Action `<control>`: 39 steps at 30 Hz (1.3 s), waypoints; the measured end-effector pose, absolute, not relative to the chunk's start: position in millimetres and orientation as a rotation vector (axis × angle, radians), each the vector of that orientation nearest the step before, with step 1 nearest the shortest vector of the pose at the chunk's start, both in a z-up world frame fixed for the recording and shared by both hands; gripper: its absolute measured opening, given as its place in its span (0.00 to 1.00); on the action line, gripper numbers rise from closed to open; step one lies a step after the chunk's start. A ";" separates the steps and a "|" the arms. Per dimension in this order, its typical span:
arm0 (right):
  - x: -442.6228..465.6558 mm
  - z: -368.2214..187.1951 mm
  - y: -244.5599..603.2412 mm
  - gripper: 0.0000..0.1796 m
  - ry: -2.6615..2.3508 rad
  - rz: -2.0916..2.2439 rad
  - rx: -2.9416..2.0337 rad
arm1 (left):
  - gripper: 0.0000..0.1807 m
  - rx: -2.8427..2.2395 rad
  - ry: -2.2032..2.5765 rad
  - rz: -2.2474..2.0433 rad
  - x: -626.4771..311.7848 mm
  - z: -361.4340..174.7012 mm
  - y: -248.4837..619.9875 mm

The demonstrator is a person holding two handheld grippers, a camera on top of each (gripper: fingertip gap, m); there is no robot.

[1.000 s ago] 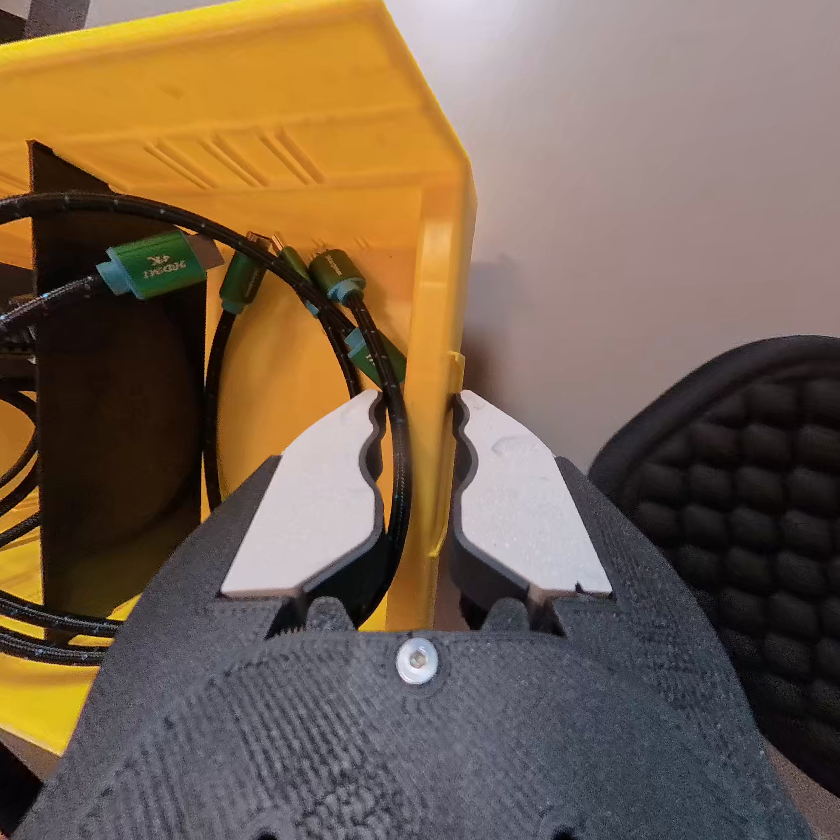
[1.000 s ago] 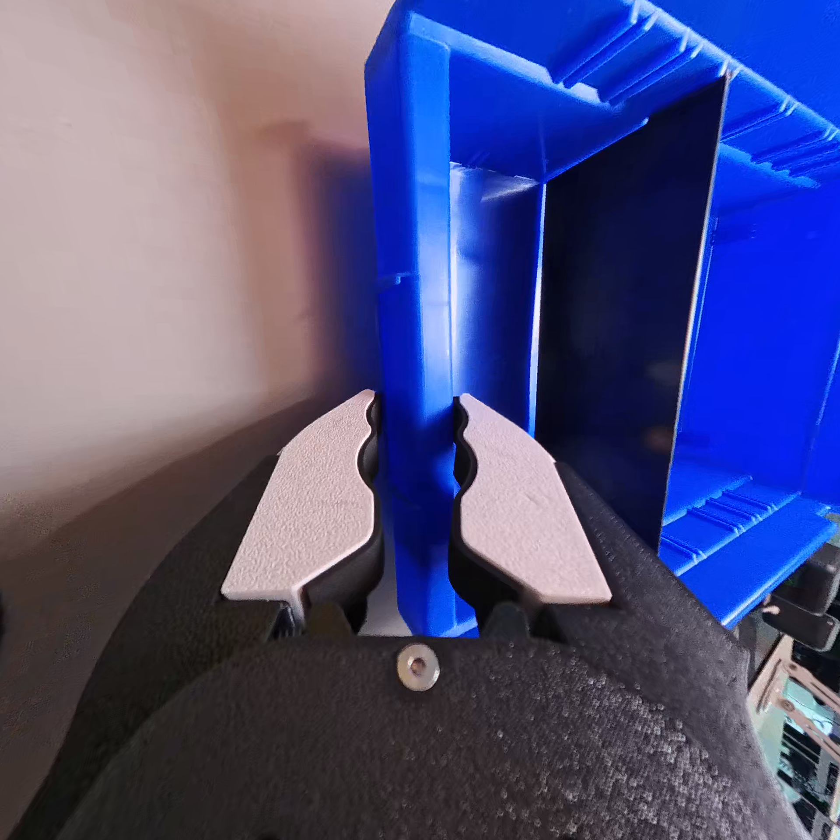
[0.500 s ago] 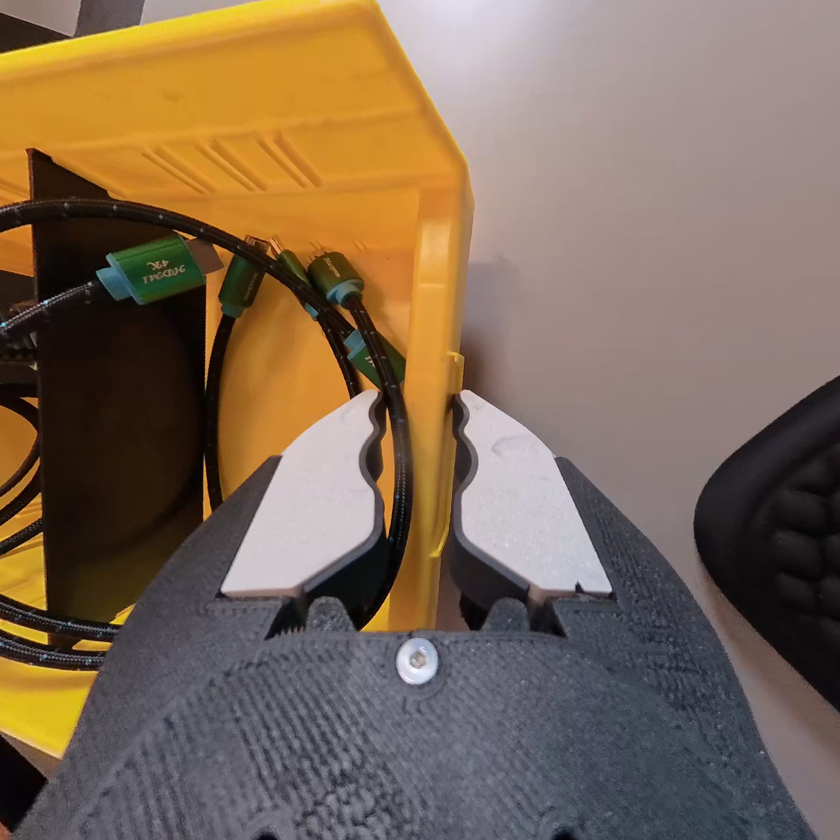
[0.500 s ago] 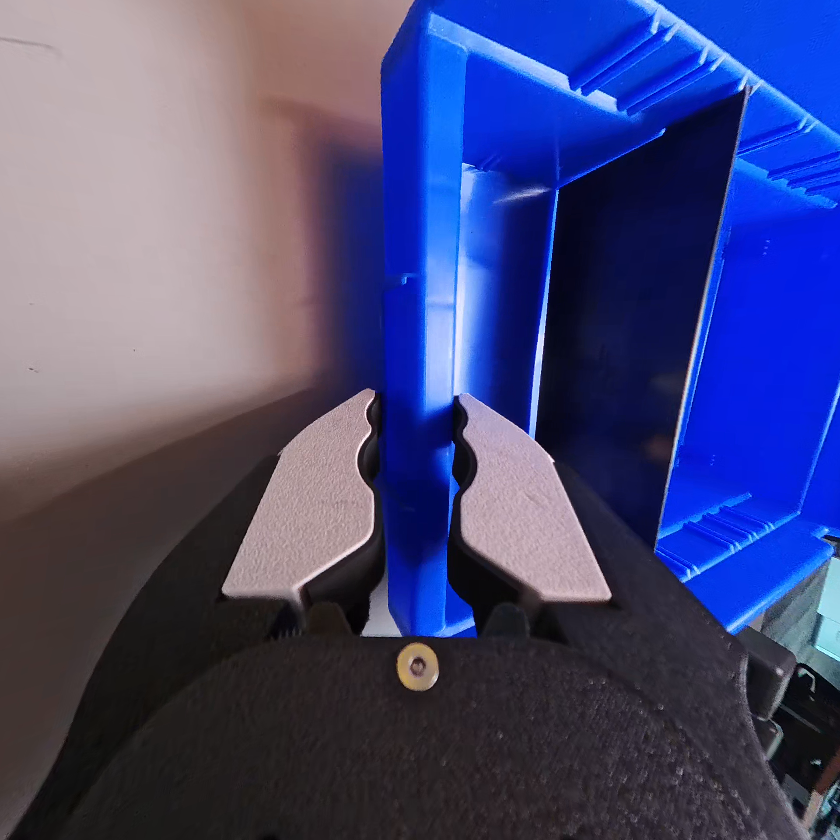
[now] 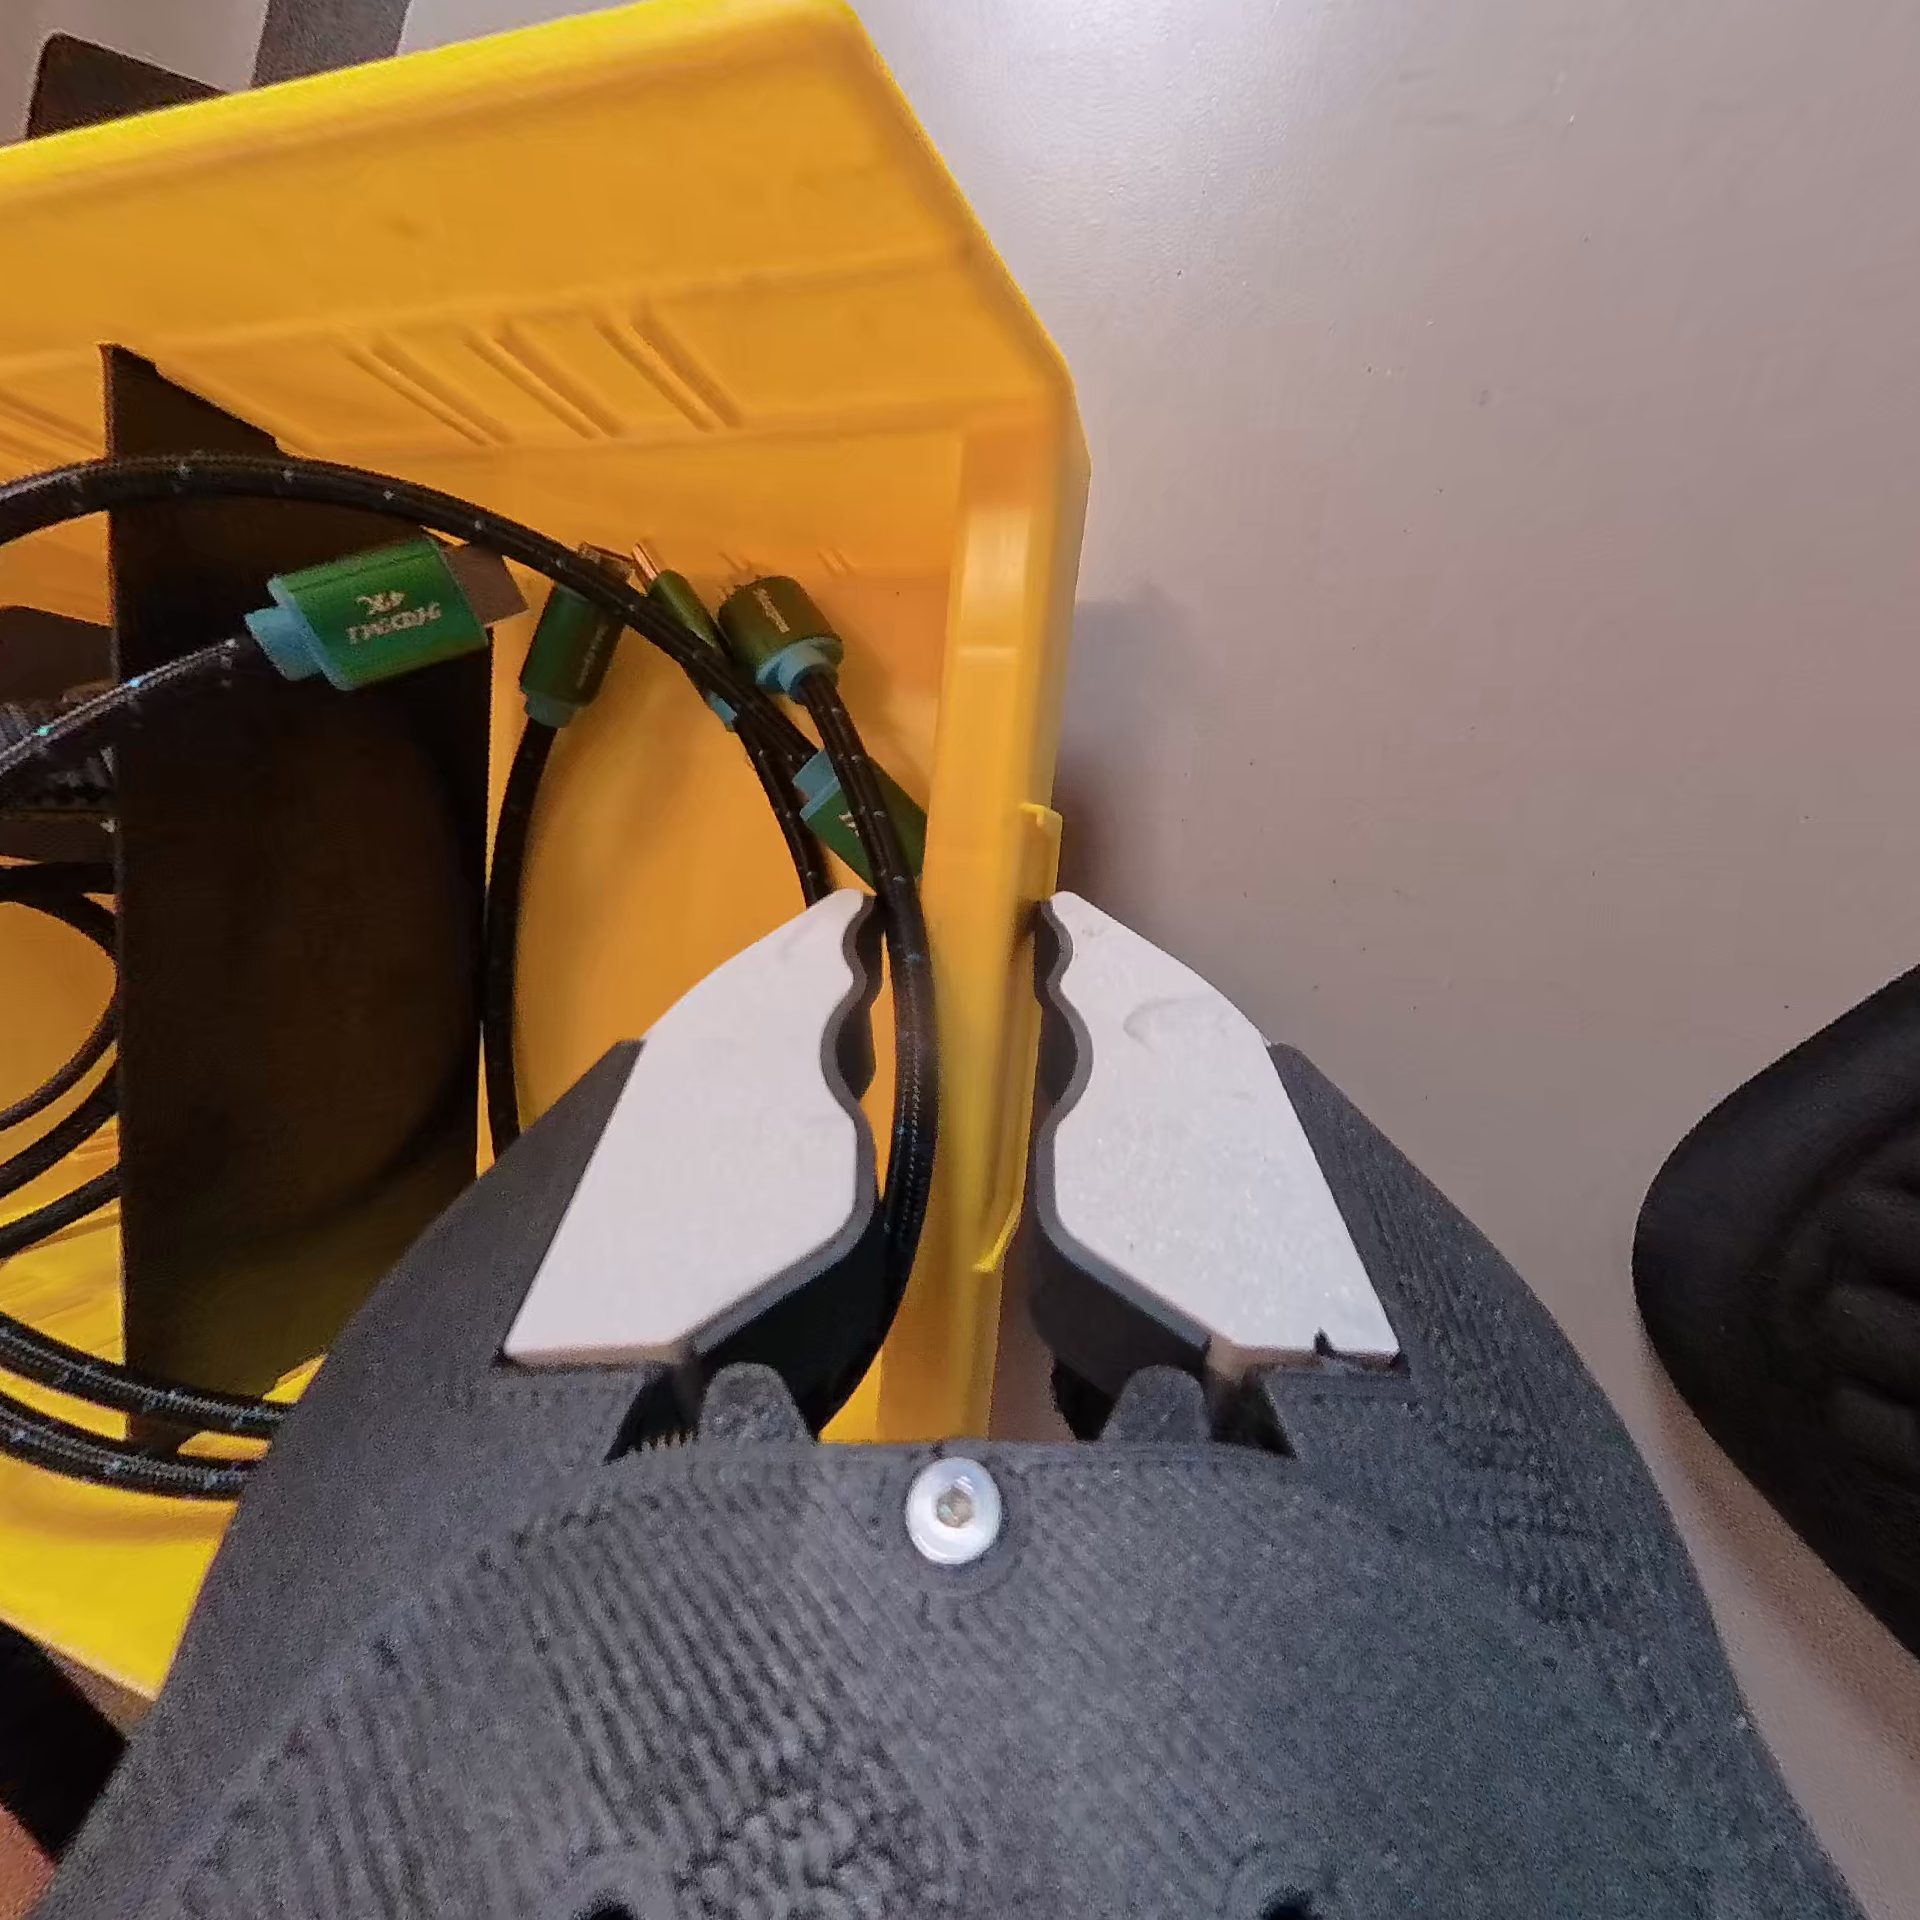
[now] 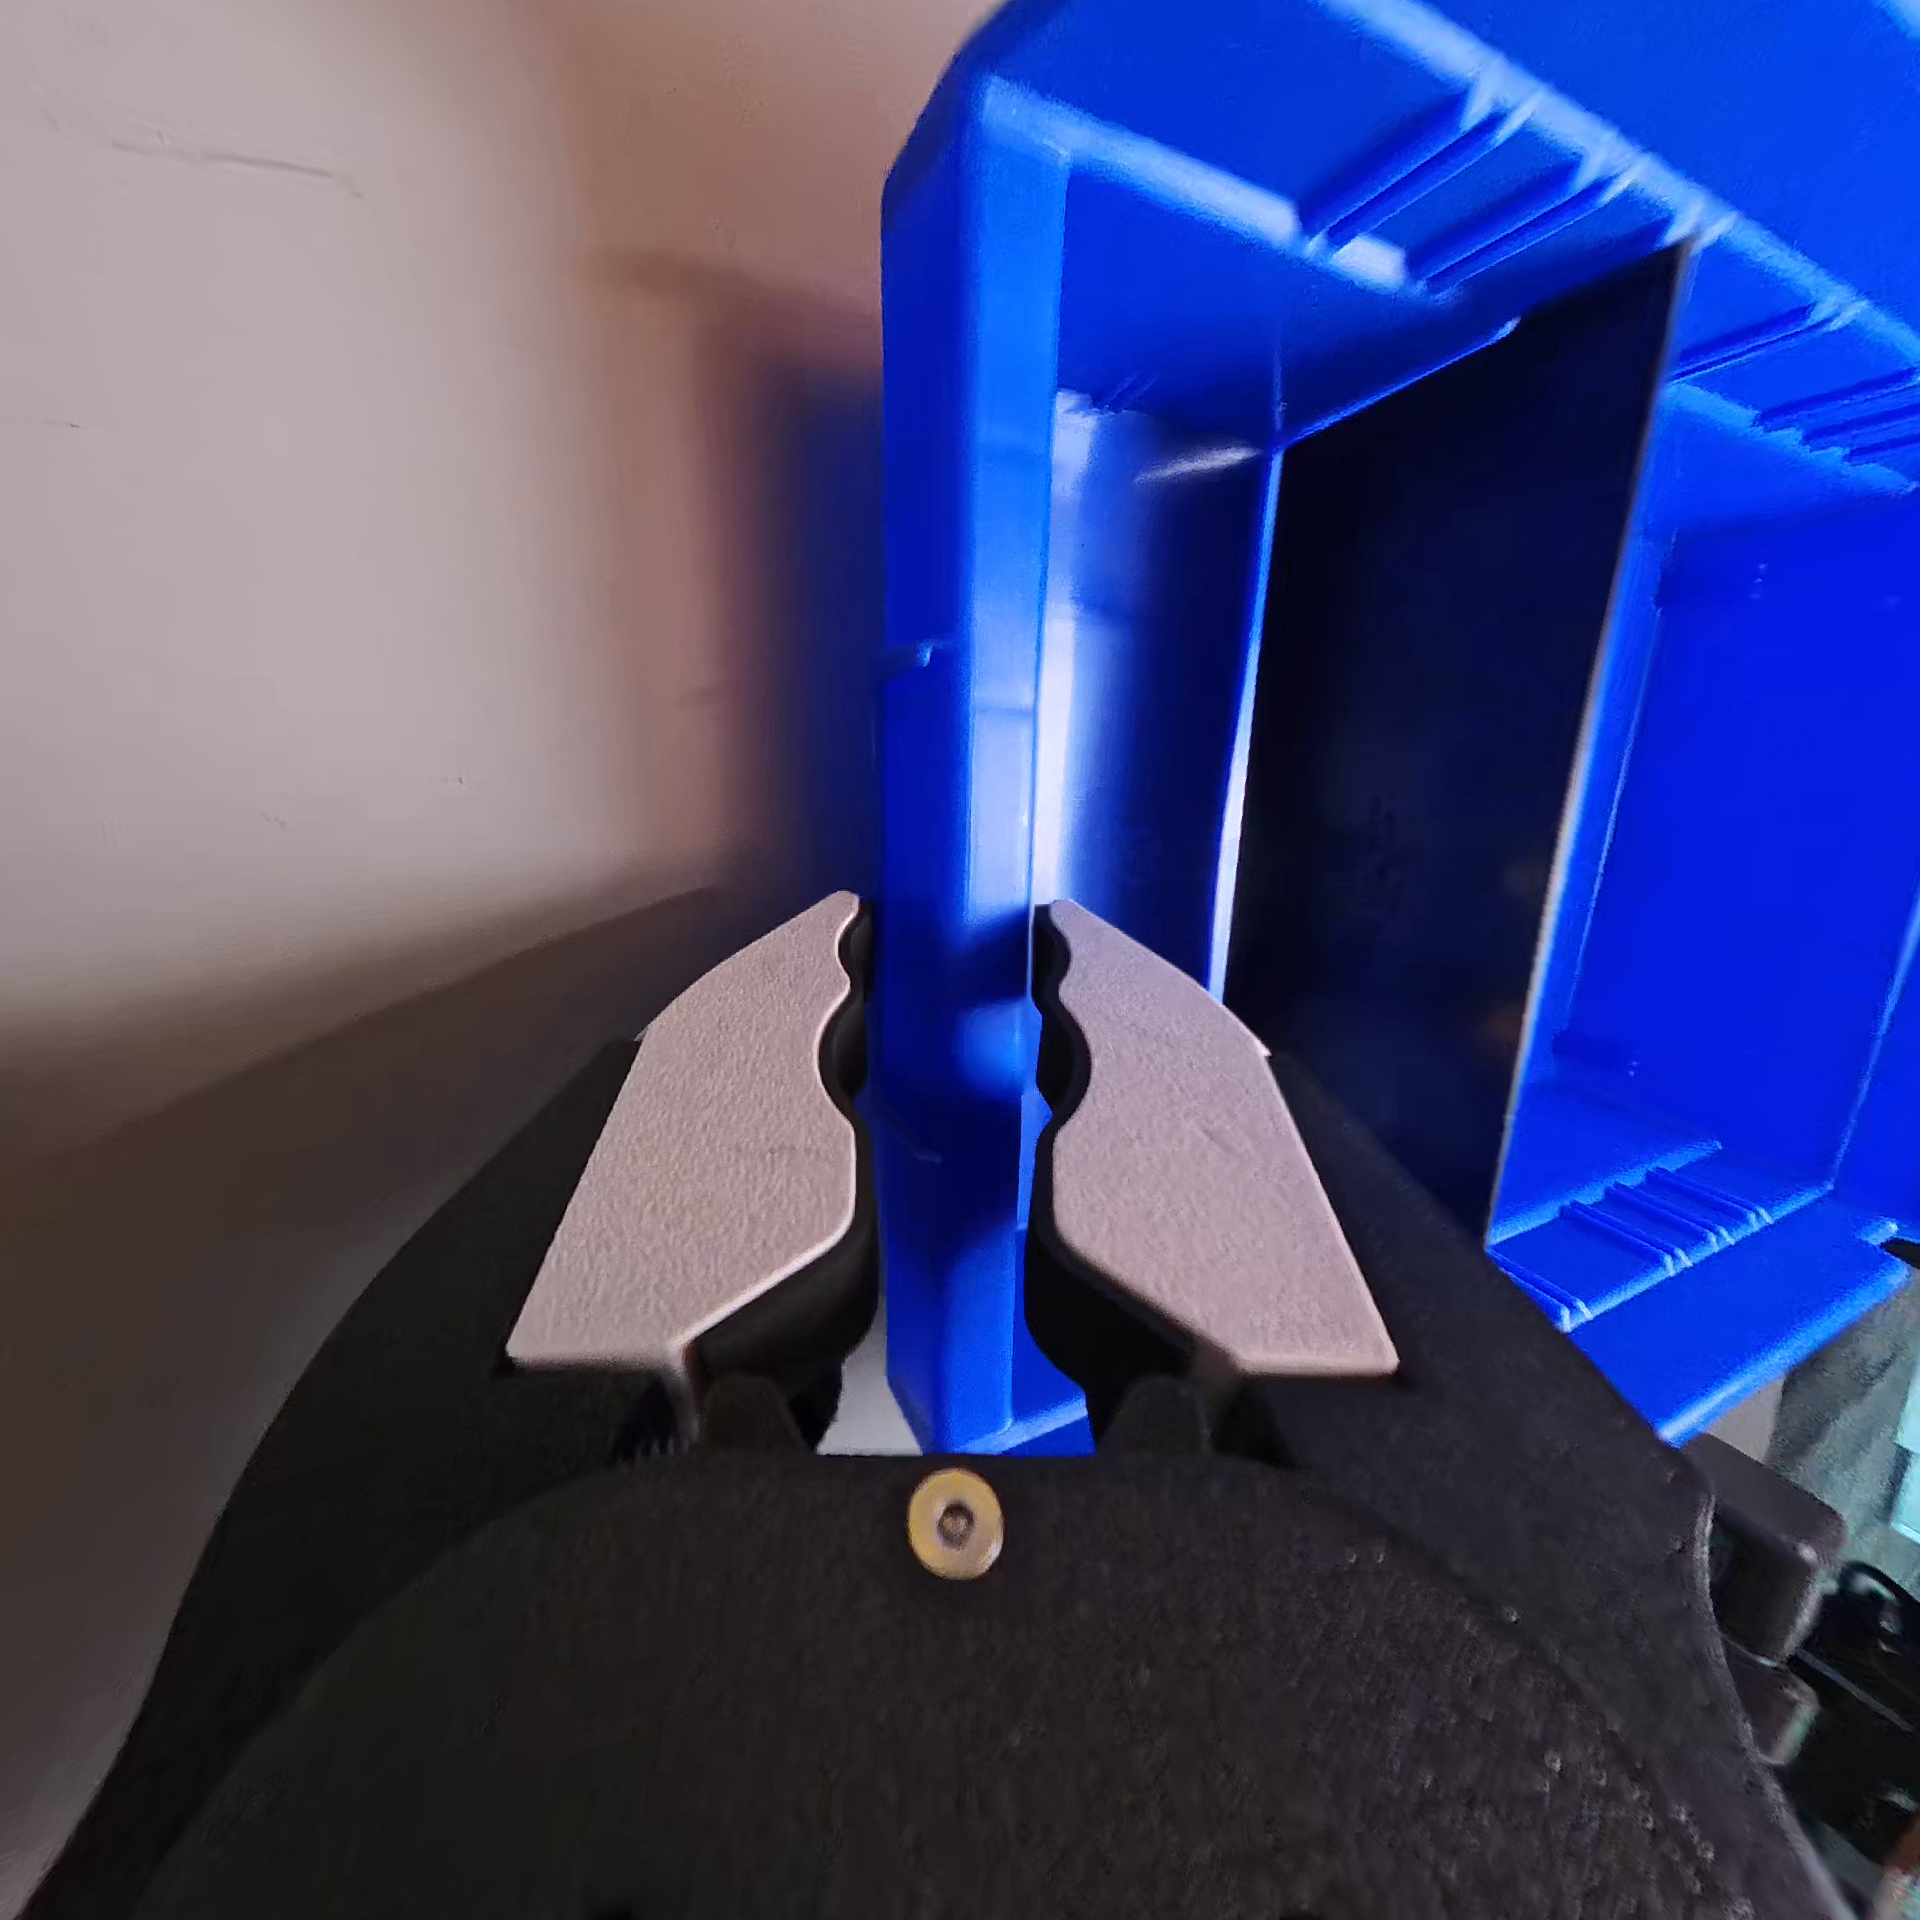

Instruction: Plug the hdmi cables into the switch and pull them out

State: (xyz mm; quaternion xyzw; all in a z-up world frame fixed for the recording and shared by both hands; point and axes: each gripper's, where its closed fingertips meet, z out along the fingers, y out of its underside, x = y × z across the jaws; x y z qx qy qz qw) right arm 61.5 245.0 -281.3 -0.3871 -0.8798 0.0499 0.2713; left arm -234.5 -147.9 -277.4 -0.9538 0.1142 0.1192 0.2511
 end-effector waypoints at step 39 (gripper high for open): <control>4.7 -216.3 123.0 0.02 -1.378 1.210 -1.297 | 0.04 -3.028 0.885 1.135 -453.6 -149.4 -125.6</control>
